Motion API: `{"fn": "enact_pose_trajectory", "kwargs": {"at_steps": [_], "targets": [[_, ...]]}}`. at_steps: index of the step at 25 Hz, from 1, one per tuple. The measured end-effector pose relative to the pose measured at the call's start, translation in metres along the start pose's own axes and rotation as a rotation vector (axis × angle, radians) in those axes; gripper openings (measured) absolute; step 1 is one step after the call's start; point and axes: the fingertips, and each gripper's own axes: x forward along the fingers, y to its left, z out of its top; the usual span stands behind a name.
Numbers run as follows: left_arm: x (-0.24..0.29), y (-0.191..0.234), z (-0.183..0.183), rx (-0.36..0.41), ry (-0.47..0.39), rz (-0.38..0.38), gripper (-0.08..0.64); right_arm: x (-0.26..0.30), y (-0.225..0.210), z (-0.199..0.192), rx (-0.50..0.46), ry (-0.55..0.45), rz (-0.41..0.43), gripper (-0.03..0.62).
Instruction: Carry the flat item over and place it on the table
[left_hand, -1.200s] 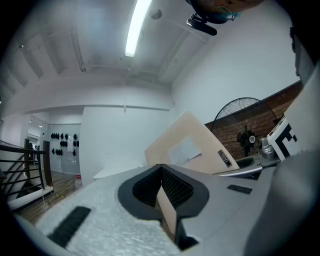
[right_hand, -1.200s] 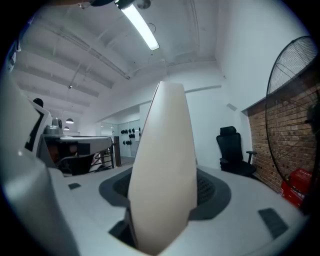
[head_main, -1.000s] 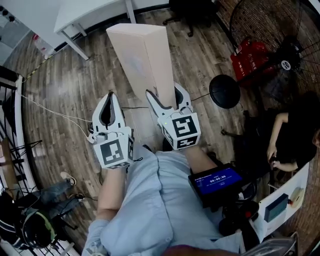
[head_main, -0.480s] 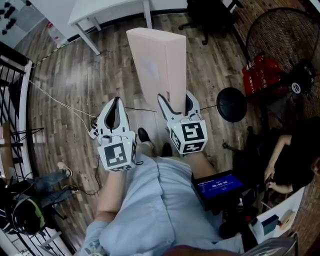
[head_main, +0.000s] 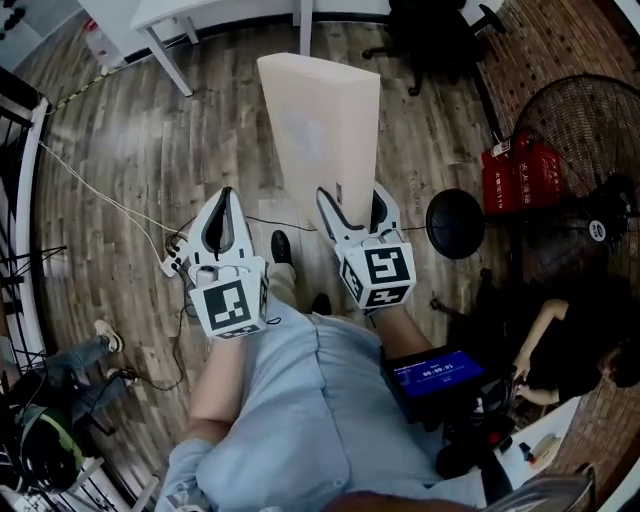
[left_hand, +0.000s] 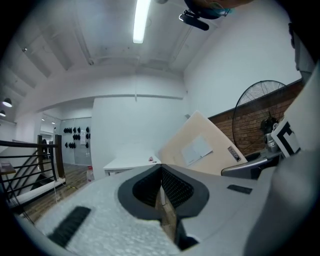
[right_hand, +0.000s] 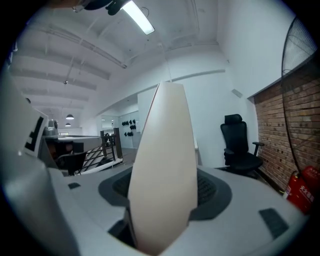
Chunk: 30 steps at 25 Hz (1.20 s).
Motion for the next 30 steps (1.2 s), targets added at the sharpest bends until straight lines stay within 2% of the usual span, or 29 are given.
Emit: {"fn": "enact_pose_trajectory", "kwargs": {"at_steps": [4,7,12,15,21,30], "targets": [[0.049,0.041,0.002,0.064,-0.021,0.014,0.009,0.061,0.003,0.011,-0.01,0.008,-0.001,0.288],[0.086,0.068,0.003,0.032,-0.031,0.013,0.009,0.107,0.005,0.024,-0.016,0.012,0.0,0.288],[0.138,0.106,0.014,0.024,-0.026,0.01,0.009,0.173,0.008,0.05,-0.025,-0.021,-0.002,0.288],[0.164,0.127,0.025,0.026,-0.058,0.007,0.009,0.203,0.009,0.069,-0.034,-0.052,-0.005,0.29],[0.208,0.15,0.034,0.065,-0.11,-0.012,0.009,0.243,0.002,0.098,-0.048,-0.093,-0.021,0.29],[0.27,0.166,0.009,0.059,-0.042,-0.015,0.009,0.303,-0.029,0.096,-0.021,-0.054,-0.042,0.29]]}}
